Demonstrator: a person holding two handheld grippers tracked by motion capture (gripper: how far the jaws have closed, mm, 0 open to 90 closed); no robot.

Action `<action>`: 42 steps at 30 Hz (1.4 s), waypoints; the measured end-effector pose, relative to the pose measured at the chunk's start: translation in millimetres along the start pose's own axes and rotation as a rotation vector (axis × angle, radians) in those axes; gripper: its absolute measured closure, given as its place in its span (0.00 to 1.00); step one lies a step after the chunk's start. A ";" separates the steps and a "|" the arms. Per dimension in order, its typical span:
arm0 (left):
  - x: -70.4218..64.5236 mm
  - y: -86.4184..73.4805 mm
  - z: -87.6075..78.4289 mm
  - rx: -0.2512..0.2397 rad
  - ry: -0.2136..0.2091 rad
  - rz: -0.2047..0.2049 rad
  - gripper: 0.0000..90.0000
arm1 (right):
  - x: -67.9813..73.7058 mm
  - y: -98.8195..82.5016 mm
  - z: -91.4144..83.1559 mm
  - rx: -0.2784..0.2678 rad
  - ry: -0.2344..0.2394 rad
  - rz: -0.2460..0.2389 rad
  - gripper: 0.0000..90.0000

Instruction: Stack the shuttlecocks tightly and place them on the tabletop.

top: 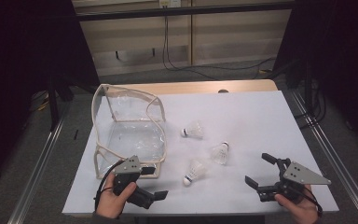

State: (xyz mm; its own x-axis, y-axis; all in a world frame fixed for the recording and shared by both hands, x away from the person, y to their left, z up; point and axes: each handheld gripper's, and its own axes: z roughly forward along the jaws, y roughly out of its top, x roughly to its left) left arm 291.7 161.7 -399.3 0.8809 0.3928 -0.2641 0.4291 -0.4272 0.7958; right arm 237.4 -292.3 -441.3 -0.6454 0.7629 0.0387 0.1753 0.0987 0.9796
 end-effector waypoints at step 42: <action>9.3 -13.6 -28.6 -0.039 0.046 0.004 0.05 | 0.1 -0.2 0.7 0.001 0.000 -0.005 0.01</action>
State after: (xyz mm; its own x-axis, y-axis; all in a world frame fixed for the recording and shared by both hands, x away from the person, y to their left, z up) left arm 288.3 194.5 -397.0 0.8719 0.4290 -0.2361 0.4168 -0.3972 0.8176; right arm 237.9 -291.8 -441.6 -0.6466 0.7621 0.0339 0.1732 0.1033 0.9795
